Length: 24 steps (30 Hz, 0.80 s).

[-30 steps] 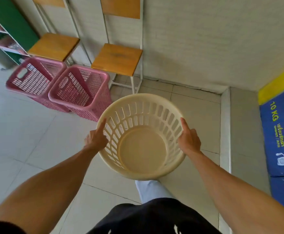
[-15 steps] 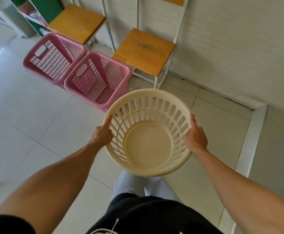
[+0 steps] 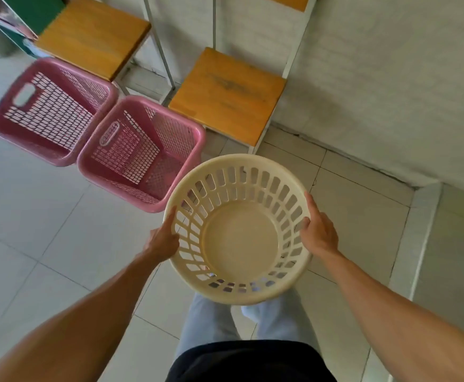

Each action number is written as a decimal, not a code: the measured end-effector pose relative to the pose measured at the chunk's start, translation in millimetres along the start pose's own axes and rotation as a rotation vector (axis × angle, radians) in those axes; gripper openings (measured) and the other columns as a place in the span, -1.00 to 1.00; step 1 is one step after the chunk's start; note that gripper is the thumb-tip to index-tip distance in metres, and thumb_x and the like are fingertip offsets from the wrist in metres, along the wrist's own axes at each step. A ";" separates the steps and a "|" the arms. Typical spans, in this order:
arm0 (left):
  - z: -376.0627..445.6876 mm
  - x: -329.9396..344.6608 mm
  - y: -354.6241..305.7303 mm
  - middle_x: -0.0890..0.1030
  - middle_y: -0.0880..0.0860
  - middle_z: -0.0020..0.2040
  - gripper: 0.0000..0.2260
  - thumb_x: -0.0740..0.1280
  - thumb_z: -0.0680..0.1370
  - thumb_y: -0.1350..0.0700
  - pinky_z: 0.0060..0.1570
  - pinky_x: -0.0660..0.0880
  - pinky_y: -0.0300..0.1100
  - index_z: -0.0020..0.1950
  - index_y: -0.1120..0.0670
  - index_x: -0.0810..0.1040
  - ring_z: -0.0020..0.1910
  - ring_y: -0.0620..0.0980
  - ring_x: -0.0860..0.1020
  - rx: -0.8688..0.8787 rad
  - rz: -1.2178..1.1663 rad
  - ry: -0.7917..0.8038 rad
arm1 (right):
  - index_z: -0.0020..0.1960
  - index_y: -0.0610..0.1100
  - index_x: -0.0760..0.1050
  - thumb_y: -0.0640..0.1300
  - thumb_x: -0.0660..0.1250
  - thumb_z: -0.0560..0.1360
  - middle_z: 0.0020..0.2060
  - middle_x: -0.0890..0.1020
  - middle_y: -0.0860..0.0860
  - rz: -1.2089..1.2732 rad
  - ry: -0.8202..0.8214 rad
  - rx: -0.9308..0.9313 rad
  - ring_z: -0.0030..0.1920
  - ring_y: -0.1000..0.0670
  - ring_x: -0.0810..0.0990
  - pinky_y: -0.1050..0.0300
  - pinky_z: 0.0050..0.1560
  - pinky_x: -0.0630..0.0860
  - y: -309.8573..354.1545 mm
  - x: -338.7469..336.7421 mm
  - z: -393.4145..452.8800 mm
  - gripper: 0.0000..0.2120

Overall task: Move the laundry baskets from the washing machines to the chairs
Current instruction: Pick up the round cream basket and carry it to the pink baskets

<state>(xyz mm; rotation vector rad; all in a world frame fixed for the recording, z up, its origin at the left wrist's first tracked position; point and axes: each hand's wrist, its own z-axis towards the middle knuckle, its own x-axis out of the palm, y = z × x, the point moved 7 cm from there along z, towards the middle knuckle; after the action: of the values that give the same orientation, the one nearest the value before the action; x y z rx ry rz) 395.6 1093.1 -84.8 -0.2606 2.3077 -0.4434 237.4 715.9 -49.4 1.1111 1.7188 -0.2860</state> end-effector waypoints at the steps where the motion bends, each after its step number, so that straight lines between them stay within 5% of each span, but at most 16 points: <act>1: 7.9 0.6 0.0 0.50 0.22 0.28 -0.22 0.24 0.58 0.20 -0.44 0.45 -0.32 0.52 -0.32 -0.20 -0.19 -0.05 0.51 0.003 0.000 0.021 | 0.57 0.37 -0.13 -0.07 0.08 0.67 0.01 0.52 -0.06 -0.013 0.004 -0.006 -0.13 -0.06 0.54 0.00 -0.13 0.49 2.7 1.7 8.6 -0.37; 8: 67.5 21.3 8.1 0.54 0.25 0.19 -0.17 0.27 0.58 0.19 -0.39 0.48 -0.17 0.52 -0.30 -0.26 -0.19 0.05 0.49 -0.144 -0.005 0.003 | 0.60 0.28 -0.15 -0.08 0.18 0.67 0.00 0.56 -0.10 -0.131 0.077 -0.098 -0.11 -0.10 0.58 -0.05 -0.13 0.56 22.4 47.2 84.4 -0.31; 11: 100.2 48.8 10.5 0.47 0.22 0.33 -0.10 0.35 0.54 0.12 -0.07 0.57 0.01 0.53 -0.24 -0.31 0.07 0.20 0.56 -0.115 -0.061 0.067 | 0.59 0.29 -0.19 -0.09 0.18 0.67 -0.01 0.56 -0.11 -0.168 0.107 -0.098 -0.18 -0.08 0.57 0.00 -0.21 0.52 12.6 81.2 123.9 -0.29; 14: 145.6 79.9 23.3 0.34 0.18 0.47 -0.13 0.37 0.54 0.06 0.27 0.43 0.18 0.54 -0.24 -0.26 0.33 0.29 0.42 -0.125 -0.106 0.133 | 0.60 0.24 -0.22 -0.10 0.23 0.65 -0.02 0.58 -0.11 -0.231 0.149 -0.141 -0.20 -0.07 0.59 -0.03 -0.24 0.58 6.8 117.1 170.2 -0.24; 24: 270.6 159.6 80.1 0.47 0.19 0.39 -0.24 0.34 0.52 0.16 0.25 0.42 0.11 0.55 -0.27 -0.01 0.29 0.26 0.47 -0.249 -0.173 -0.060 | 0.58 0.35 -0.11 -0.19 0.28 0.63 0.05 0.65 -0.09 -0.109 0.163 -0.088 -0.08 -0.07 0.58 0.07 -0.11 0.49 -11.3 229.6 287.0 -0.20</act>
<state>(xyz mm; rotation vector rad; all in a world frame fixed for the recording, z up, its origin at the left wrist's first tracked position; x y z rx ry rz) 475.7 1052.4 -396.3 -0.5913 2.2889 -0.2284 395.7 648.8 -374.4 1.0007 1.9219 -0.1898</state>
